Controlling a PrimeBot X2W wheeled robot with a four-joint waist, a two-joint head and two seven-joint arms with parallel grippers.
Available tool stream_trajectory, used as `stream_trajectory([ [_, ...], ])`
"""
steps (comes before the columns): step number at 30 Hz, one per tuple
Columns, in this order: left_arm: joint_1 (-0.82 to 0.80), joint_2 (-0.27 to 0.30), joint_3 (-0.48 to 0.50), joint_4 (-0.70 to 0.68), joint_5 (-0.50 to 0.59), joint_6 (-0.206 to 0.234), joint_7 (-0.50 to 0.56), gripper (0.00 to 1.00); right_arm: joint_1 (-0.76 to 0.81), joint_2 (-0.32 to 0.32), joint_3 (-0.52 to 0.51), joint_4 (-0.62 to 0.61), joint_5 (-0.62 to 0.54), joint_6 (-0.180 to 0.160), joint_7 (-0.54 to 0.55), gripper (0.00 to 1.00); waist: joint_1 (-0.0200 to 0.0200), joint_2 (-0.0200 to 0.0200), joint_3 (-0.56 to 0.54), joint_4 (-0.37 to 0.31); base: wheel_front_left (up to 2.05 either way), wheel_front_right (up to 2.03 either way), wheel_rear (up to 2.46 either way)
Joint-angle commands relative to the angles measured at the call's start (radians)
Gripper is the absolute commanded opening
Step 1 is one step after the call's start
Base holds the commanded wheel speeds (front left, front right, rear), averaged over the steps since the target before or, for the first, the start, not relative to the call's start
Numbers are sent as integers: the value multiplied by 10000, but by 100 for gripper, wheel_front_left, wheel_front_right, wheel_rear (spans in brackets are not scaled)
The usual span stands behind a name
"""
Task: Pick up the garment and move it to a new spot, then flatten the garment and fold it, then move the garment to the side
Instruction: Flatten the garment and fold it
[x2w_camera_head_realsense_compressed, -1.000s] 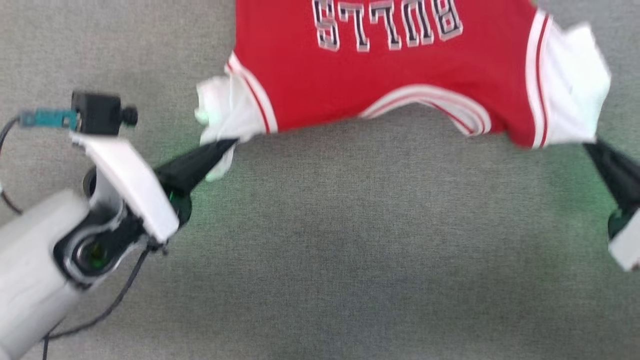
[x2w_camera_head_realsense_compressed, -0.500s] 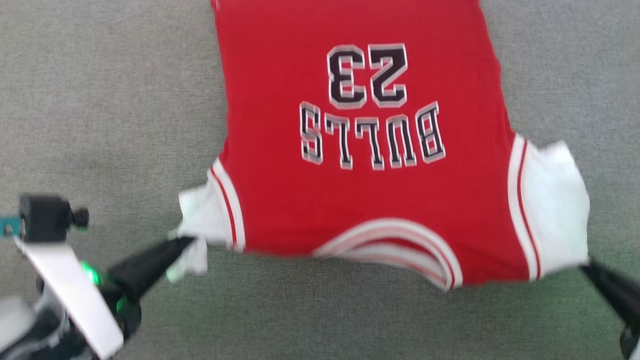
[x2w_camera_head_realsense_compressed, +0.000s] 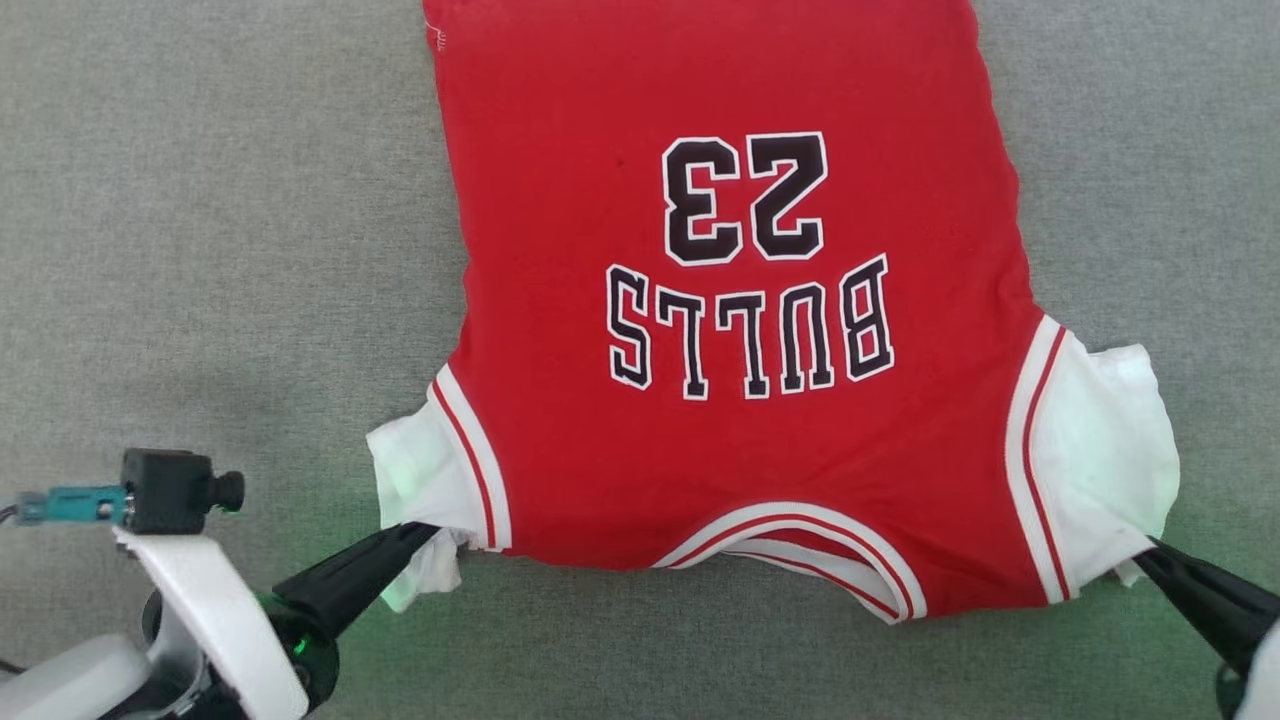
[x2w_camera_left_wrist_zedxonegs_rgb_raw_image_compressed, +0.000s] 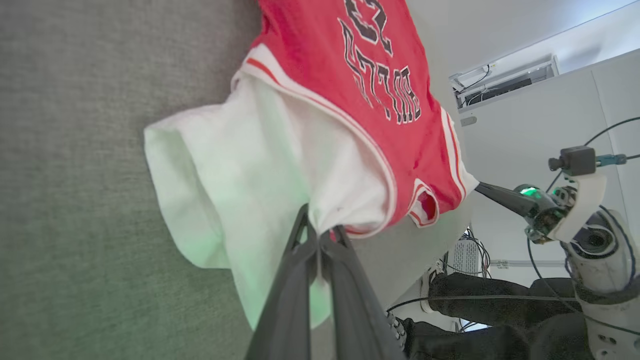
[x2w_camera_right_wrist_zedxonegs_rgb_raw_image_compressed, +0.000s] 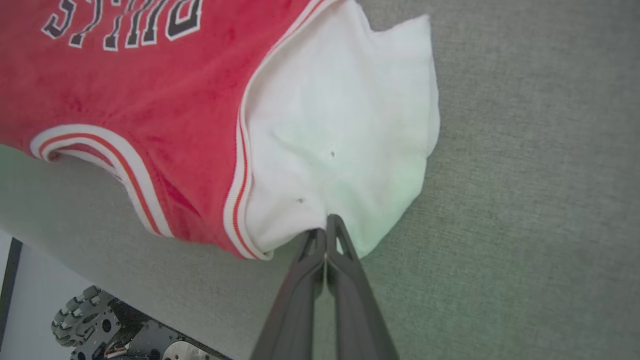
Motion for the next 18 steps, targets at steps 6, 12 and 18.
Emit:
stream_trajectory([
  [6, -147, -841, -95, 1504, 274, 20, 520, 0, -937, -454, 1271, 1473, -512, -1, -12, 0, 0, 0, 128, 56, 0, 0, 0],
  [12, -197, -1505, -233, 2471, 665, 25, 655, 0, -1359, -521, 2395, 2551, -879, -2, -266, 0, 0, 0, 267, 116, 0, 0, 0],
  [18, -135, -1721, -244, 2802, 786, 33, 672, 0, -1797, -629, 2768, 2921, -1221, -27, -668, 73, 0, 0, 261, 56, 0, 0, 0],
])
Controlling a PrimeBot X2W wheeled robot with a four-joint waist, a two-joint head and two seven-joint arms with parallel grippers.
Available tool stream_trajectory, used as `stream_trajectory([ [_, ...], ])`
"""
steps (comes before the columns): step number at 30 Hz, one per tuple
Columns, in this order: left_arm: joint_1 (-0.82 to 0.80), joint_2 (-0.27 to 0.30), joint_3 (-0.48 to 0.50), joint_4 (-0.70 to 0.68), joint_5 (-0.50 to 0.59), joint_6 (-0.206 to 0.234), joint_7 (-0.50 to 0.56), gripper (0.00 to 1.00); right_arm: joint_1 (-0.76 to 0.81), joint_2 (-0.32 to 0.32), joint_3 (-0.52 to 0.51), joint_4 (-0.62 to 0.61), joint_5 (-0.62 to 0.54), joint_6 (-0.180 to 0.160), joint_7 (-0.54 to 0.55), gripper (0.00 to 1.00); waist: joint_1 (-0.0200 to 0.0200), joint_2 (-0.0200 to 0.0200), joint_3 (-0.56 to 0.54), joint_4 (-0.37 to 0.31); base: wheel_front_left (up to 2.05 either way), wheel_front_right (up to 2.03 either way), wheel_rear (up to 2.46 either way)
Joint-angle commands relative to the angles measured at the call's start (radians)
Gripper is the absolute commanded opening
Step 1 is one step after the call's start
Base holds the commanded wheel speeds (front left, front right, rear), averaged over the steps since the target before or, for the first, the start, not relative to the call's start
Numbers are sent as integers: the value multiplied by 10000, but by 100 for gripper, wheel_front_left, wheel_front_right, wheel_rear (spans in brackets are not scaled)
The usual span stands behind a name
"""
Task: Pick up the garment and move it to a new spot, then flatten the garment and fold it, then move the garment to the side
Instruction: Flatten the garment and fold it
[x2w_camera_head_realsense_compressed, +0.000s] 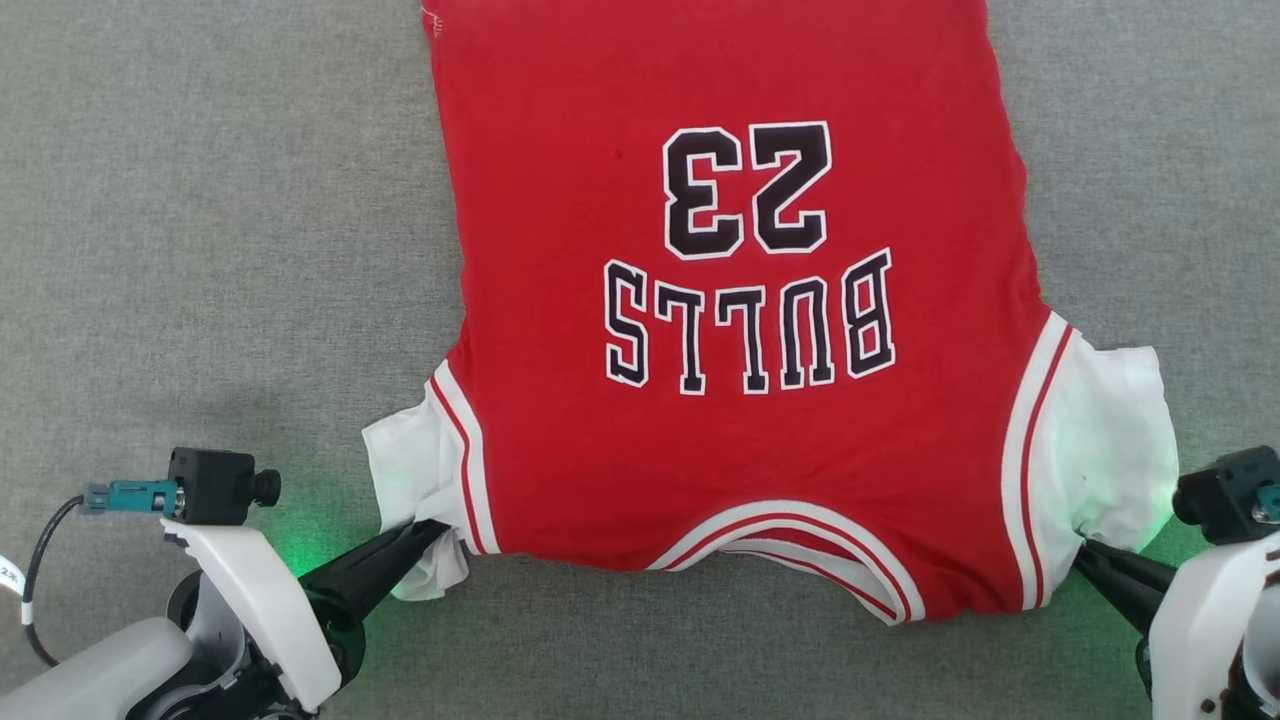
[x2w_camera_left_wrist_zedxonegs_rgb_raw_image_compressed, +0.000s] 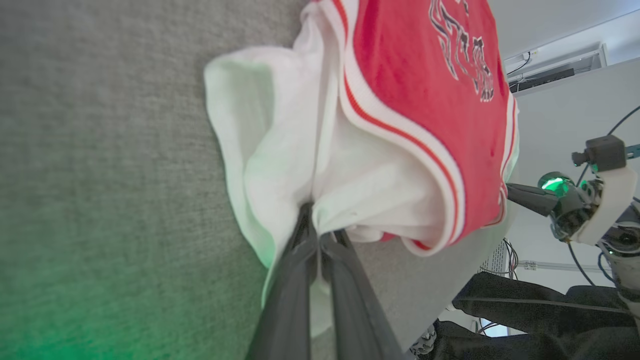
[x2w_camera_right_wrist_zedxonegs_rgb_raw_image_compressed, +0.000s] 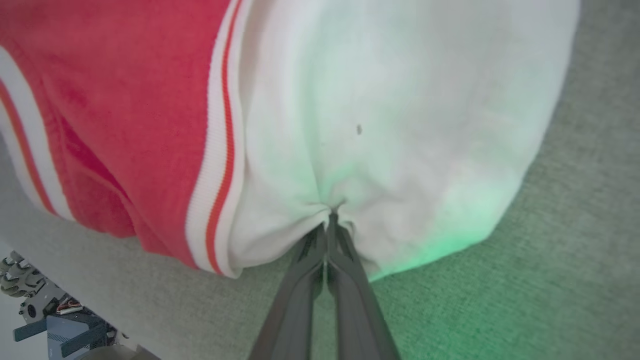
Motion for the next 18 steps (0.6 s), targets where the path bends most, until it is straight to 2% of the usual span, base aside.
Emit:
stream_trajectory([
  [1, 69, -136, -61, 165, 167, 48, 24, 0, -72, 96, 180, 273, -135, -63, -8, 100, 0, -1, -19, -36, 0, 0, 0],
  [4, 218, -50, -55, 101, 173, 48, -105, 0, -14, -10, -29, -84, 2, -72, 121, 100, 0, -1, -72, -104, 0, 0, 0],
  [7, 386, 26, -87, -94, 325, 48, -322, 0, 48, -317, -495, -1076, 343, -55, 546, 100, 0, -1, -68, -125, 0, 0, 0],
  [12, 267, -46, -107, -571, 636, 39, -580, 0, -310, -1094, -2210, -2825, 852, -43, 2053, 100, 0, -1, 152, 195, 0, 0, 0],
  [15, -6, -184, -135, -769, 854, 39, -666, 0, -1291, -1454, -3128, -3250, 1122, -36, 2925, 100, 0, -1, 419, 503, 0, 0, 0],
  [18, -356, -448, -193, -929, 1101, 39, -701, 0, -3238, -1457, -3477, -2753, 1160, -36, 3279, 100, 0, -1, 845, 912, 0, 0, 0],
])
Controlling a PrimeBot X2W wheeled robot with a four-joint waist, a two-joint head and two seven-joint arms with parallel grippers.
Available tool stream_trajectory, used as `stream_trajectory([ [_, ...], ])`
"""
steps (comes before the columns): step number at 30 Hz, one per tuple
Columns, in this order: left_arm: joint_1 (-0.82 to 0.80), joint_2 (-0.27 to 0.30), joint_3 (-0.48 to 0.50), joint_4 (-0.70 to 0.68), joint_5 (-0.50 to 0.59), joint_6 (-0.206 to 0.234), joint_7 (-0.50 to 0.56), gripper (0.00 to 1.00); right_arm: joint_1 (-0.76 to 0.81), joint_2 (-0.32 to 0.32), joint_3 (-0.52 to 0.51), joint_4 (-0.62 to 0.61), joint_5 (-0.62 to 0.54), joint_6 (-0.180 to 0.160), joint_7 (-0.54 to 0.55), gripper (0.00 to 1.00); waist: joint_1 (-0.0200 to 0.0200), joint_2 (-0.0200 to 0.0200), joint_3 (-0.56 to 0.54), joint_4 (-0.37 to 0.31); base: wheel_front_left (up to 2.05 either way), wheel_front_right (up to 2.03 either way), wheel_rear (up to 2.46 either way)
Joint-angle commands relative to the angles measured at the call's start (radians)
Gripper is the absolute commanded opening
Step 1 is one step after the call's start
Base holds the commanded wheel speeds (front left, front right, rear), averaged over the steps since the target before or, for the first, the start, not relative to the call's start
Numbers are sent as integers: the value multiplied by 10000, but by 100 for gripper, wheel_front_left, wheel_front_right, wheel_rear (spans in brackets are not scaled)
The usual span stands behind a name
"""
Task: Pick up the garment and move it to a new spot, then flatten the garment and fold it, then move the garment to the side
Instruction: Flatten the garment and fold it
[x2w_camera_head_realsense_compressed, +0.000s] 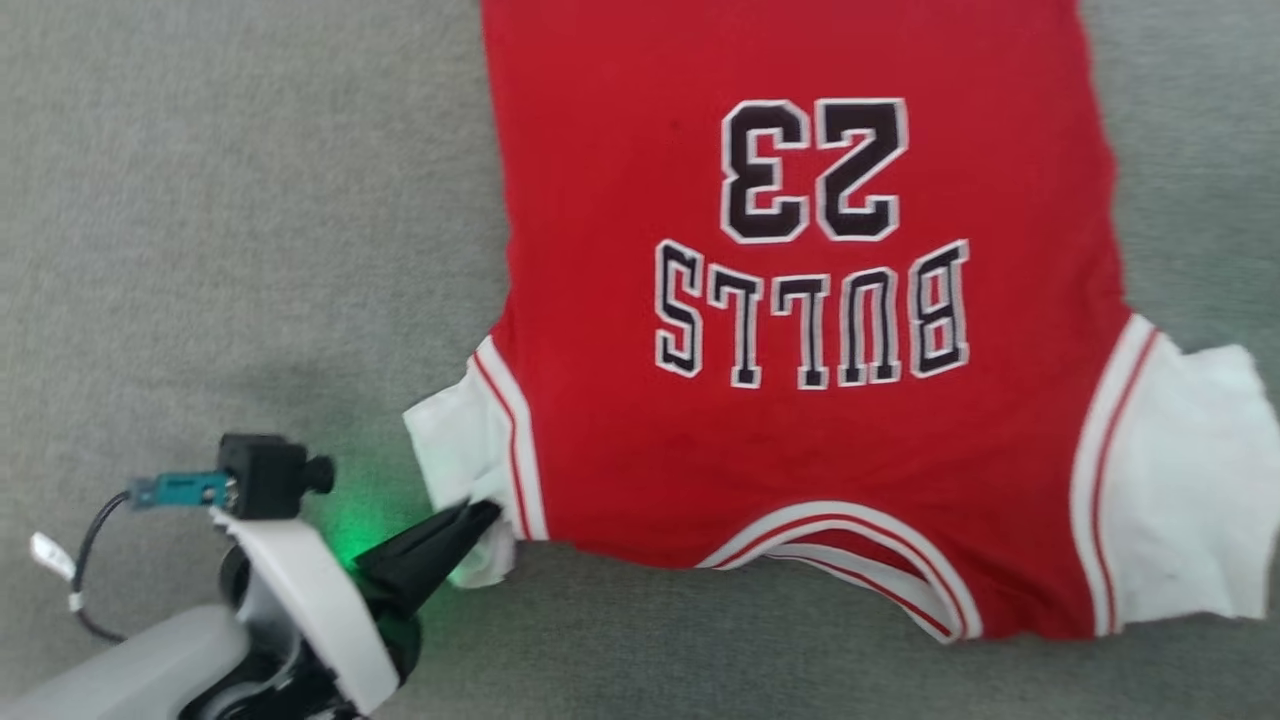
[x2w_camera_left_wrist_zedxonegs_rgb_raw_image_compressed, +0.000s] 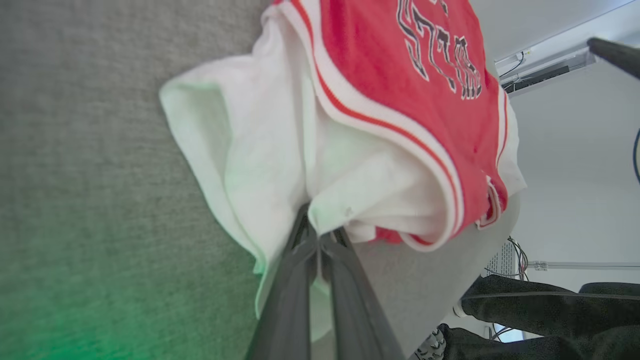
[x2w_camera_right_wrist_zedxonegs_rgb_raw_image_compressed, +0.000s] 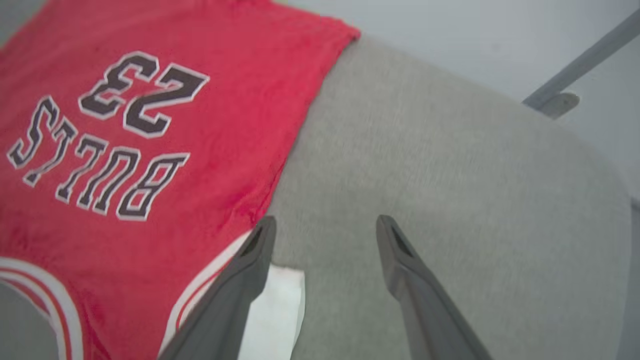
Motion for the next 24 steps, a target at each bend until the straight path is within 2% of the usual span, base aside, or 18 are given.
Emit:
stream_trajectory([
  [1, -129, -161, -39, -20, 64, 27, -30, 0, -324, 68, 24, 127, -40, -3, 14, 100, 0, 0, 356, 352, 0, 0, 0],
  [6, -764, -595, -263, -151, 442, 27, -64, 0, -4077, 239, 1224, 2254, -1226, -1, 389, 100, 0, 0, 1253, 1171, 0, 0, 0],
  [11, -1322, -928, -538, -70, 728, 43, -174, 0, -7701, 939, 2562, 5225, -2792, -3, 1344, 100, 0, 0, 2246, 1834, 0, 0, 0],
  [14, -1631, -1149, -715, 37, 802, 79, -279, 0, -9462, 1237, 3034, 6850, -3769, -3, 1755, 100, 0, 0, 2634, 2232, 0, 0, 0],
  [19, -1883, -1382, -1051, 170, 840, 126, -429, 0, -10884, 1573, 3475, 8870, -4422, -3, 2517, 100, 0, 0, 2923, 2664, 0, 0, 0],
  [21, -1912, -1426, -1194, 233, 845, 144, -541, 0, -10997, 1616, 3662, 9592, -4564, -3, 2976, 100, 0, 0, 3004, 2740, 0, 0, 0],
  [24, -2004, -1447, -1282, 262, 751, 147, -601, 0, -10933, 1557, 3864, 10036, -4550, -1, 3284, 100, 0, 0, 3063, 2725, 0, 0, 0],
])
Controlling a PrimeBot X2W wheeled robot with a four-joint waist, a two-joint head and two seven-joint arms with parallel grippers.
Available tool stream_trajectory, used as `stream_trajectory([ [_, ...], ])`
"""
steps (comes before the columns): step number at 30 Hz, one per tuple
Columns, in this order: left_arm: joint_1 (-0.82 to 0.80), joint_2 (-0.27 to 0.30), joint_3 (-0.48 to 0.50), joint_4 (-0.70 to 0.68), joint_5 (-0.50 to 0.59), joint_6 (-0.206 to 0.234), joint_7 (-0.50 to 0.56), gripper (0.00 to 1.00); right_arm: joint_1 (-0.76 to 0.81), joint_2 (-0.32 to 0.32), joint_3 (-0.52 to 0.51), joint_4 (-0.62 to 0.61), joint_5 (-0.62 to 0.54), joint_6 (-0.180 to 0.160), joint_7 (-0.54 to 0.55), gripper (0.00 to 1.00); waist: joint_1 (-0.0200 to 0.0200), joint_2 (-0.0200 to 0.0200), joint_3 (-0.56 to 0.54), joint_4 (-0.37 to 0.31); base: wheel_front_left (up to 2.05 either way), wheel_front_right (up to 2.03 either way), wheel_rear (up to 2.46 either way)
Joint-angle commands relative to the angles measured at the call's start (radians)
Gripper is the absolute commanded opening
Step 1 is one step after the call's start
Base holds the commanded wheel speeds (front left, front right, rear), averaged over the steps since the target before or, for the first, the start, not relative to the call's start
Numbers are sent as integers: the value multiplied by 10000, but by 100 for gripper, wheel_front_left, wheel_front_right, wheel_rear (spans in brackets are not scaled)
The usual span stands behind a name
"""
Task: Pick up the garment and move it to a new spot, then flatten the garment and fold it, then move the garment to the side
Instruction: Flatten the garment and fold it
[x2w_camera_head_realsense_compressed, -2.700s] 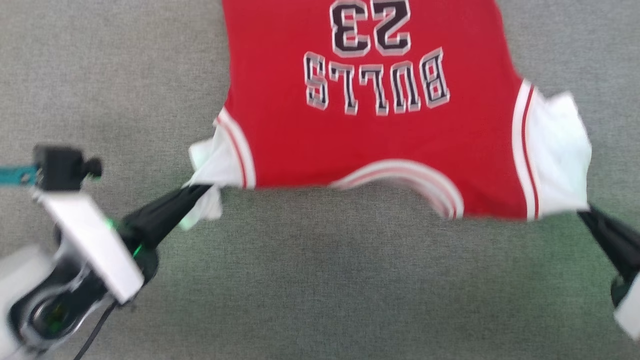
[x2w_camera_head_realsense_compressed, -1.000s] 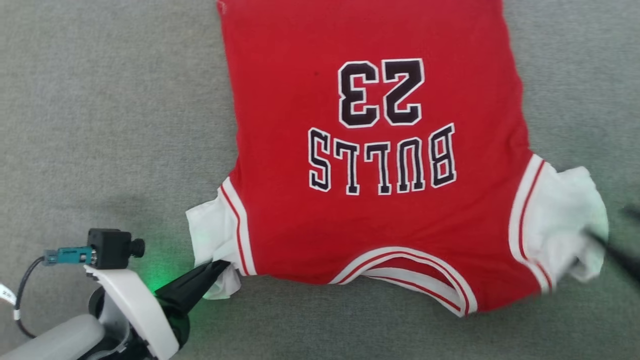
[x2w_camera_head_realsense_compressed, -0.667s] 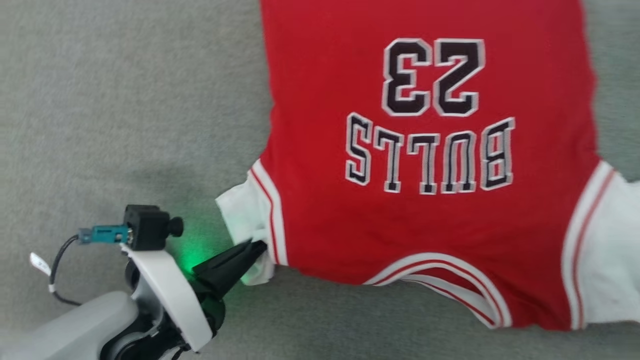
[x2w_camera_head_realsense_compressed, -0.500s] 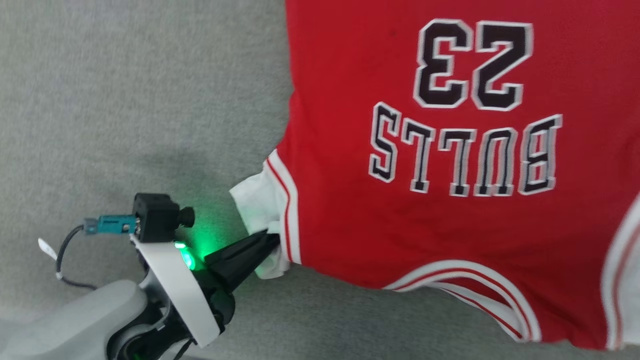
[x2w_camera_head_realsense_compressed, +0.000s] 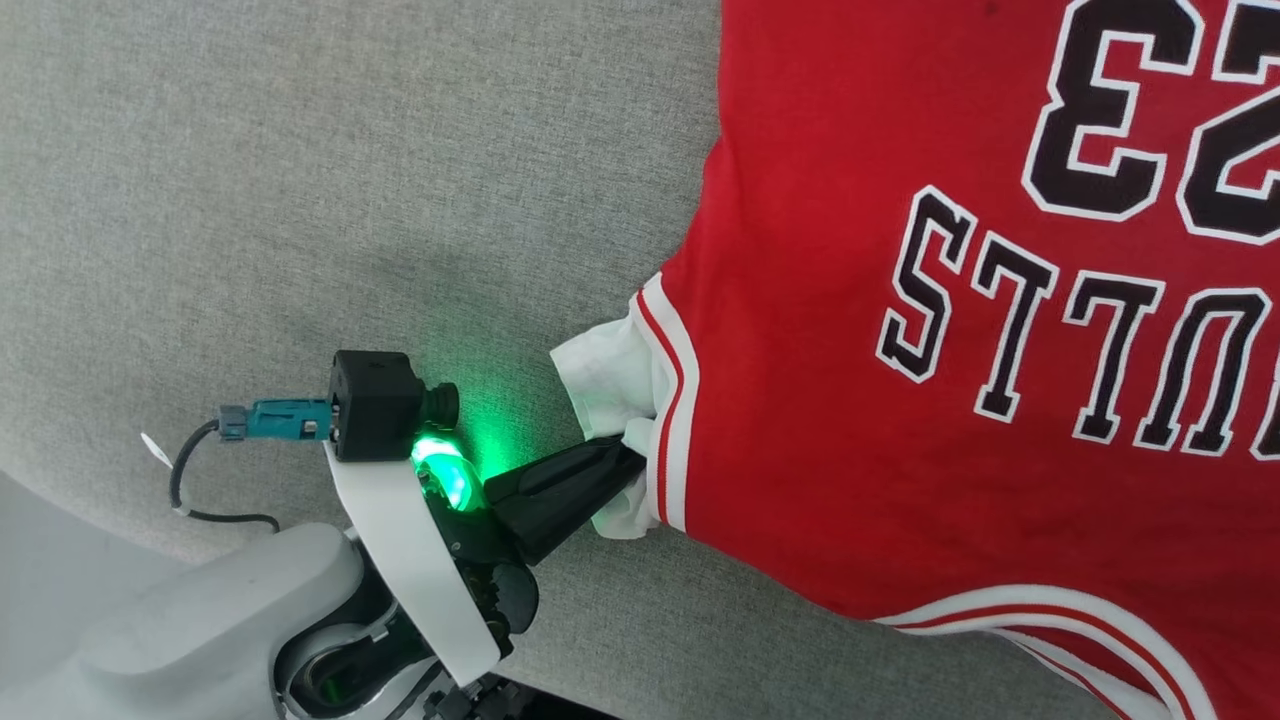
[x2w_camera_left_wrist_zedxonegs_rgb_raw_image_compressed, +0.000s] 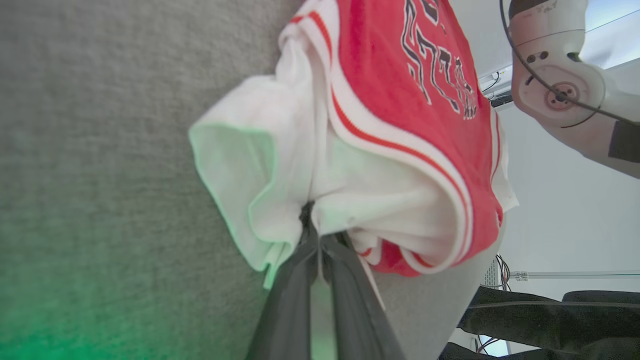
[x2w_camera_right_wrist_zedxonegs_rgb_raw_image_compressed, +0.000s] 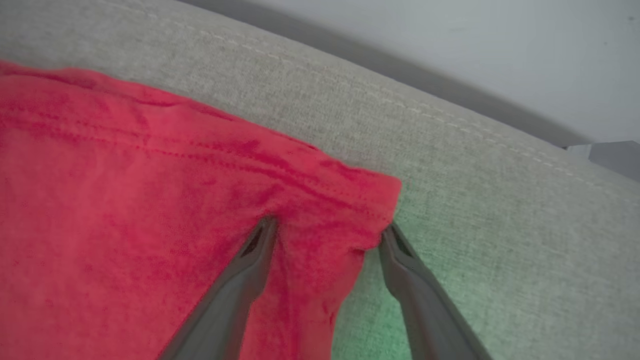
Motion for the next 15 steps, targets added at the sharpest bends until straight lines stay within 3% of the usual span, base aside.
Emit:
stream_trajectory([
  [1, 154, -153, -310, 966, -223, 297, 99, 0, 635, 84, 278, 606, 36, 0, 317, 100, 0, -2, 63, -1, 0, 0, 0],
  [2, 98, -163, -312, 993, -236, 298, 77, 0, 690, 67, 335, 628, 107, 0, 338, 78, 0, -2, 77, -17, 0, 0, 0],
  [3, 37, -178, -326, 1015, -244, 299, 49, 0, 713, 36, 377, 620, 165, 0, 296, 49, 0, -2, 90, -28, 0, 0, 0],
  [4, -27, -195, -339, 1037, -249, 299, 40, 0, 721, 21, 392, 611, 230, 0, 225, 9, 0, -2, 103, -41, 0, 0, 0],
  [5, -87, -208, -348, 1056, -250, 299, 33, 0, 731, 3, 409, 600, 292, 0, 146, 0, 0, -2, 108, -56, 0, 0, 0],
  [15, 189, 135, -347, 1371, -355, 322, -280, 0, 860, -316, 582, 120, 1137, -1, -1124, 0, 0, -2, -836, -508, 0, 0, 0],
])
